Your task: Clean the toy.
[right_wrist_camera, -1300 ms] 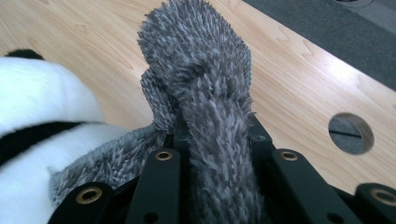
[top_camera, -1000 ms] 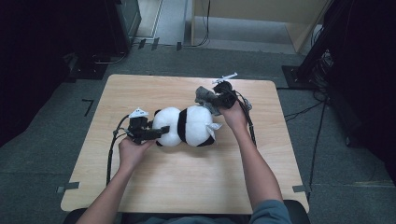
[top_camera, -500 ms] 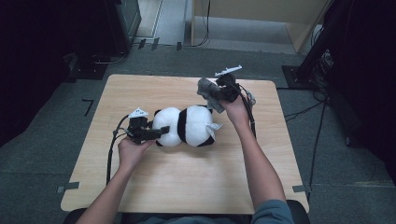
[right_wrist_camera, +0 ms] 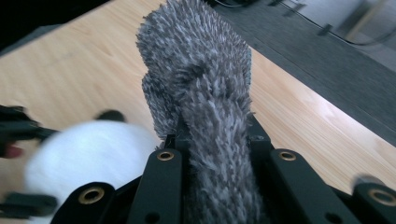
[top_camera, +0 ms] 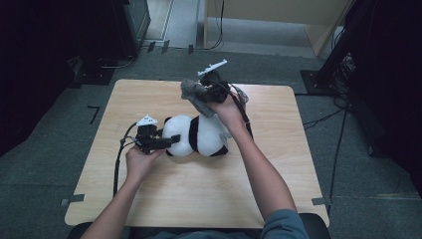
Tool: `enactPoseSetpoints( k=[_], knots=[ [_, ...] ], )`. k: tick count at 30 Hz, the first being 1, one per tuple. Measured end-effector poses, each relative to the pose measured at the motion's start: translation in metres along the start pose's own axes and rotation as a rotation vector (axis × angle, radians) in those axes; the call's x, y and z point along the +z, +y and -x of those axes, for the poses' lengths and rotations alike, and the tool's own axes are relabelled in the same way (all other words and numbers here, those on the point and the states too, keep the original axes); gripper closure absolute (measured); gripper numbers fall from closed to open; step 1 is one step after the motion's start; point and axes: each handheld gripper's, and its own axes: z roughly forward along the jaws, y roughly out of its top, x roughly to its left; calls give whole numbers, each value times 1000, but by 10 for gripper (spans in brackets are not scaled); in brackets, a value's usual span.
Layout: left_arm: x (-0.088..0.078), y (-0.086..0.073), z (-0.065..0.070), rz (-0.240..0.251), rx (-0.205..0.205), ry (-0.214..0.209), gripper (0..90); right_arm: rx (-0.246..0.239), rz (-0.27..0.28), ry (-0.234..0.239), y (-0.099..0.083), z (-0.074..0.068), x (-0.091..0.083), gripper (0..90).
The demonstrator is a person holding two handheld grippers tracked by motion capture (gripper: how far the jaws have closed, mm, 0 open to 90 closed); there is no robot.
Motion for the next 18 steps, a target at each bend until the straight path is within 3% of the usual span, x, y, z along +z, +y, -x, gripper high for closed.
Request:
enactPoseSetpoints(
  k=[6,11,15,18],
  knots=[
    [1,0,-1,-2,-1,3,293,-22,20,78,18,-30,10,746],
    [1,0,-1,-5,0,11,255,-34,-4,114,21,-48,28,746],
    [1,-1,-2,-7,0,10,238,-16,-33,139,13,-51,42,746],
    [1,-1,-2,-9,-1,6,235,-16,-72,132,5,-51,53,746]
  ],
)
